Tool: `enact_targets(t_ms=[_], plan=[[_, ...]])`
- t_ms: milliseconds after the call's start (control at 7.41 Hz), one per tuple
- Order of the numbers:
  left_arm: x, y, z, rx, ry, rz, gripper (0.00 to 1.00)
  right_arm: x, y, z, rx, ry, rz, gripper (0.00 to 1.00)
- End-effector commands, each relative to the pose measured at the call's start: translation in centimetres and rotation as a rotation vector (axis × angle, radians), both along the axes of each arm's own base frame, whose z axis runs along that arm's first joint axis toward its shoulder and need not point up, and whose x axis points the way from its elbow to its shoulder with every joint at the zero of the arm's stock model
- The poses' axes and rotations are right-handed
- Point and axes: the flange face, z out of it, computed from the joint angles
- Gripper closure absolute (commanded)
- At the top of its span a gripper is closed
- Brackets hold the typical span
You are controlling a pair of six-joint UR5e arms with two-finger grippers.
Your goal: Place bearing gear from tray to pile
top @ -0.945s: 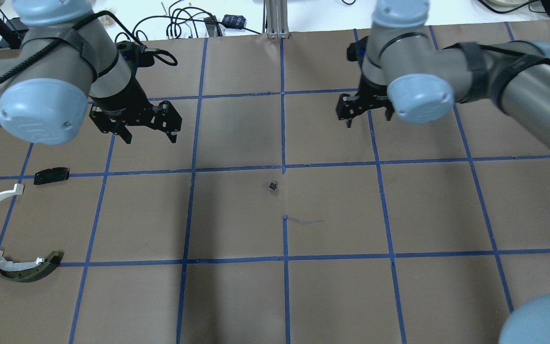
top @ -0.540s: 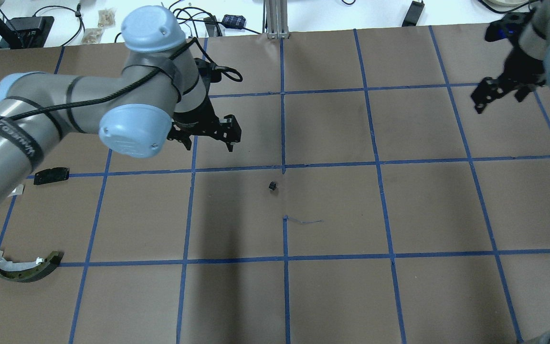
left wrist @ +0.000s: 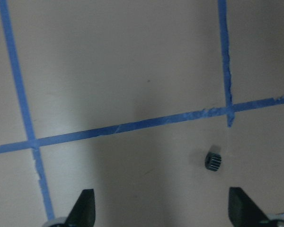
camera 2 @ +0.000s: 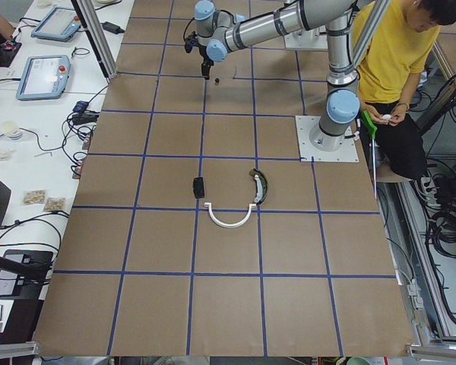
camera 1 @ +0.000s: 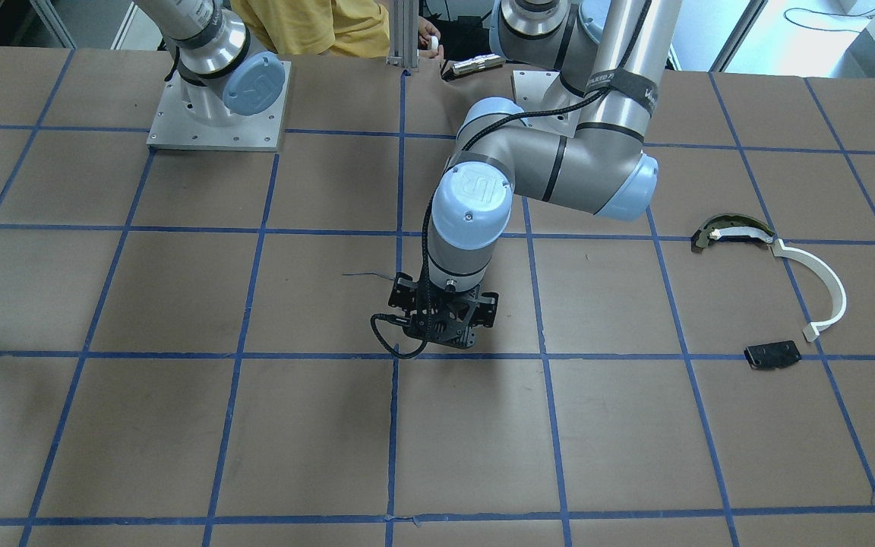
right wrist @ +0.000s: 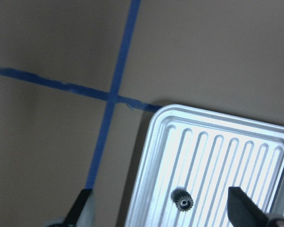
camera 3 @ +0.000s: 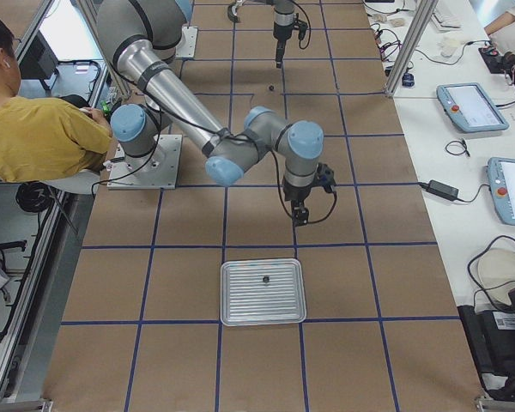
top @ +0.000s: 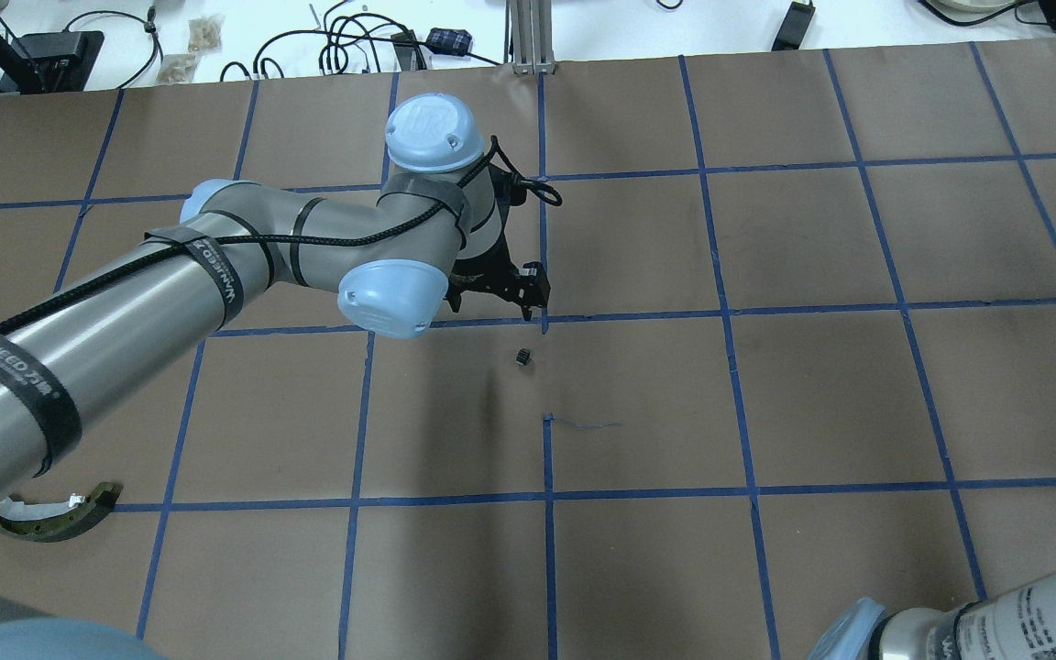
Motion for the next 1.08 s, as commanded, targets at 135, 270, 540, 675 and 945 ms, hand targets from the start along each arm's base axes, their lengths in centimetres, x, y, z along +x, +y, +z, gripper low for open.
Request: enact_targets(t_ms=[135,270,540,675,945], plan=[[-1.4,0.3,-4.1,0.057,-0.013,-0.007,0.00,-6.0,2.8,-8.1,-0.006,-0.052,-0.010,0.00],[-1.8,0.4,-4.6,0.063,-0.018,0.004,0.00,-5.8,3.7,-9.0,0.019,-0.084,-0.021,0.00],[-2.0,0.7,-4.8,0.072,-0.019,-0.001,0.02,-6.0,3.9,-9.1,0.031,-0.070,-0.026,0.13],[-2.1,0.7,-4.8,0.072,-0.020,0.001,0.09,-6.0,4.1,-9.1,0.045,-0.063,-0.025,0.18],[-2.3,1.0,-5.1,0.082,-0.023,-0.007,0.30,-6.1,4.1,-9.0,0.052,-0.059,-0.029,0.46]])
